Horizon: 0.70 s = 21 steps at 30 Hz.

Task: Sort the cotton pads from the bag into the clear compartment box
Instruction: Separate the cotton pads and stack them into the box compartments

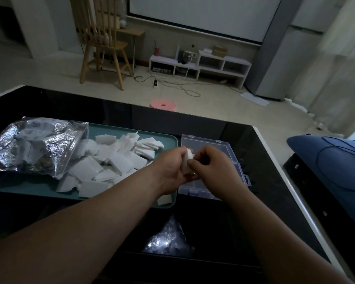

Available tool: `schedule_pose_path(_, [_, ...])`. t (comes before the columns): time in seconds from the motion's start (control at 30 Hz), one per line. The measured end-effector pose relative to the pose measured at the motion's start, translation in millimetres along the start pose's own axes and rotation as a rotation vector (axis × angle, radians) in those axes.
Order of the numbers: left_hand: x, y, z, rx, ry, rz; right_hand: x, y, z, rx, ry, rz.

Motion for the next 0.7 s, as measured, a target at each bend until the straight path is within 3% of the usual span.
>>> schedule_pose_path(0.2, [3.2,0.1,7.6,0.133,0.066,0.102,2.9,4.6,-5.4,-0.06,0.036,-0.008])
schedule_pose_path(0.3, [5.1,5.1,7.2,0.181,0.11,0.125,10.4,11.2,-17.0,0.05,0.105,0.077])
schedule_pose_path(0.5, [19.4,27.8,8.9,0.547,0.097,0.253,26.5,22.0,-31.0,0.248,0.124,0.175])
schedule_pose_path(0.6, [26.7,44.7,3.3,0.871,0.203,0.438,38.0,38.1,-51.4,0.317,0.229,0.259])
schedule_pose_path(0.7, [31.7,38.6,5.7,1.192,0.182,0.502,39.5,59.1,-50.7,0.323,0.174,0.348])
Point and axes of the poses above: each hand's wrist, its own x-axis towards the middle knuckle, its own z-axis out of the palm, y = z × x, the point moved 6 cm from there along x, towards the middle knuckle, and after that the axes turned 5 degrees about x, right-handed, at the moved point
